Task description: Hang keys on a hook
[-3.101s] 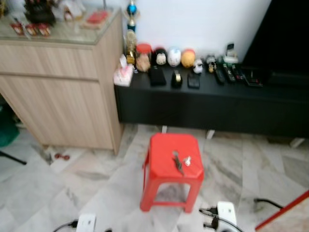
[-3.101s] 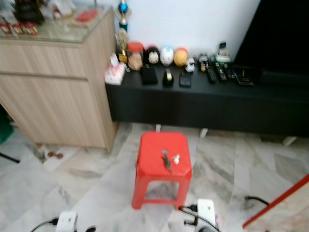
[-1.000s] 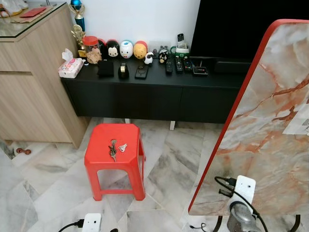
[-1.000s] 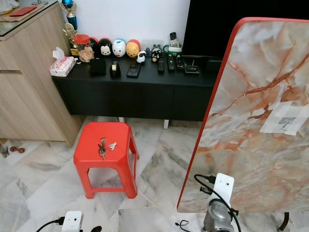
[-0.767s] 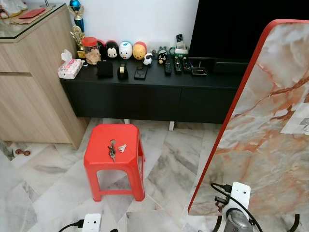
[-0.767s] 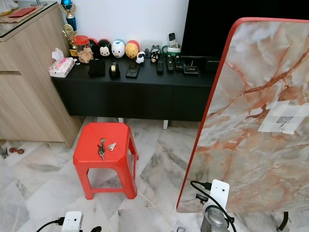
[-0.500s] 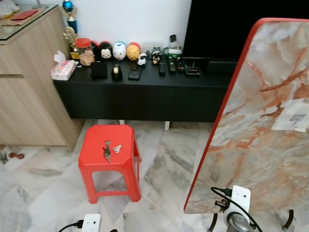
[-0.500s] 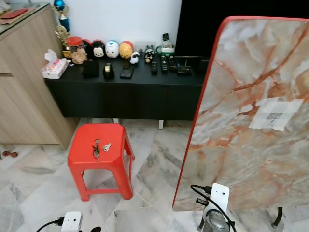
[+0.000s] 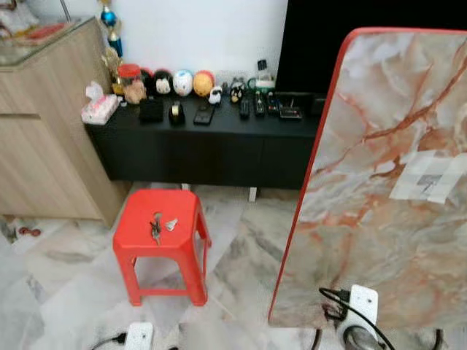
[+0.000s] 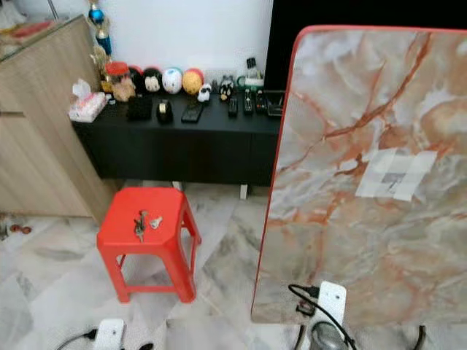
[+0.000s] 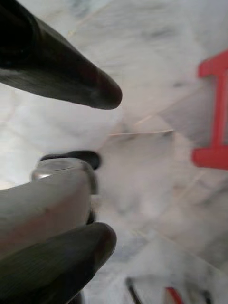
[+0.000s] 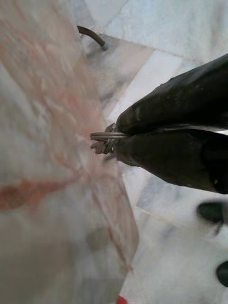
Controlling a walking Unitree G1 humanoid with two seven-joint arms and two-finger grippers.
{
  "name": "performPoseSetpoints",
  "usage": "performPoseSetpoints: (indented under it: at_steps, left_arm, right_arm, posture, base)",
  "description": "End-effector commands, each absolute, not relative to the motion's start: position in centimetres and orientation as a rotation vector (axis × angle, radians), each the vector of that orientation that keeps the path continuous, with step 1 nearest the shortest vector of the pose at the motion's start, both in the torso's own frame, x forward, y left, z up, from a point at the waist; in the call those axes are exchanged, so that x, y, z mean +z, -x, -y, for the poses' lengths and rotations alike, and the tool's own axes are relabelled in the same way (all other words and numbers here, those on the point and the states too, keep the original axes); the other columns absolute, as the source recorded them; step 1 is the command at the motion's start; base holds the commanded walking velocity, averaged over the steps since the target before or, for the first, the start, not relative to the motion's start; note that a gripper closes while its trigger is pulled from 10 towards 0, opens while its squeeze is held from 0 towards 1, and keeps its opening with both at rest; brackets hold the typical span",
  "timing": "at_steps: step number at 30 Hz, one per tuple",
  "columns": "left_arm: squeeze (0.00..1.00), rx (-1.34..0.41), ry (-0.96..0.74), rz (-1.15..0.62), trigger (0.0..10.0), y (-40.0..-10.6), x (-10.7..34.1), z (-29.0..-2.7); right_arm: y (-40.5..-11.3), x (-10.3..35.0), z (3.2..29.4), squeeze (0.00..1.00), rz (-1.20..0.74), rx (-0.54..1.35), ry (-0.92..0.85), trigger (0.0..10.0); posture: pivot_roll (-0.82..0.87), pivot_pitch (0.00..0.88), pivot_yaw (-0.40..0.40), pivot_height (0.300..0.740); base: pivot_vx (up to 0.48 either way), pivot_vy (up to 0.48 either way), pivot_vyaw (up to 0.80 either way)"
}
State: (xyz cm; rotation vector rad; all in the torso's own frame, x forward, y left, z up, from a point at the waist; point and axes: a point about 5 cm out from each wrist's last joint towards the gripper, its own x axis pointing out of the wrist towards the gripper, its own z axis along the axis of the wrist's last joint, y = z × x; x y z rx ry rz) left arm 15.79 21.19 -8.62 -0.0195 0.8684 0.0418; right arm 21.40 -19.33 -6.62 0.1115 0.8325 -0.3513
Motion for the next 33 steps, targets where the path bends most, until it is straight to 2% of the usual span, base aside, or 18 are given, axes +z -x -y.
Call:
performPoseSetpoints:
  at_steps: [1, 10, 15, 18, 19, 20, 22, 24, 25, 33]
  left_arm:
    - [0.00, 0.035, 0.028, -0.870, 10.0, -15.8, -8.7, -20.7]
    - [0.00, 0.041, 0.037, -0.875, 10.0, -15.7, -8.8, -20.7]
    - [0.00, 0.043, 0.038, -0.874, 10.0, -15.7, -8.7, -20.8]
    - [0.00, 0.044, 0.038, -0.872, 10.0, -15.8, -8.7, -20.8]
    - [0.00, 0.044, 0.038, -0.872, 10.0, -15.8, -8.7, -20.8]
    - [0.00, 0.043, 0.038, -0.872, 10.0, -15.8, -8.7, -20.8]
    - [0.00, 0.042, 0.038, -0.872, 10.0, -15.8, -8.7, -20.8]
    - [0.00, 0.042, 0.038, -0.872, 10.0, -15.8, -8.7, -20.8]
    - [0.00, 0.042, 0.037, -0.871, 10.0, -15.9, -8.7, -20.8]
    - [0.00, 0.036, 0.032, -0.871, 10.0, -16.0, -8.6, -20.9]
  right_arm:
    - [-21.5, -6.4, 20.1, 0.00, -0.813, -0.361, -0.090, 10.0]
    - [-24.5, -4.0, 20.2, 0.00, -0.637, -0.338, 0.024, 10.0]
    - [-26.3, -2.1, 20.0, 0.00, -0.486, -0.282, 0.165, 10.0]
    - [-27.0, -0.7, 19.8, 0.00, -0.351, -0.253, 0.336, 10.0]
    - [-27.0, -0.7, 19.8, 0.00, -0.351, -0.253, 0.336, 10.0]
    - [-26.9, 0.0, 19.5, 0.00, -0.253, -0.226, 0.476, 10.0]
    - [-26.6, 0.9, 19.4, 0.00, -0.133, -0.208, 0.644, 10.0]
    - [-26.4, 1.0, 19.4, 0.00, -0.112, -0.209, 0.670, 10.0]
    - [-26.1, 2.1, 19.7, 0.00, -0.013, -0.216, 0.791, 10.0]
    - [-25.2, 4.8, 19.9, 0.00, 0.214, -0.282, 1.037, 10.0]
  posture:
    - [0.07, 0.058, -0.074, 0.740]
    - [0.07, 0.058, -0.075, 0.740]
    - [0.07, 0.058, -0.076, 0.740]
    - [0.07, 0.059, -0.075, 0.740]
    - [0.07, 0.059, -0.075, 0.740]
    - [0.07, 0.058, -0.075, 0.740]
    - [0.07, 0.059, -0.074, 0.740]
    - [0.07, 0.059, -0.074, 0.740]
    - [0.07, 0.059, -0.072, 0.740]
    - [0.06, 0.055, -0.068, 0.740]
  base:
    - [0.000, -0.480, 0.00]
    - [0.000, -0.042, 0.00]
    - [0.000, 0.000, 0.00]
    - [0.000, 0.000, 0.00]
    - [0.000, 0.000, 0.00]
    - [0.000, 0.000, 0.00]
    - [0.000, 0.000, 0.00]
    - [0.000, 0.000, 0.00]
    - [0.000, 0.000, 0.00]
    - [0.000, 0.000, 0.00]
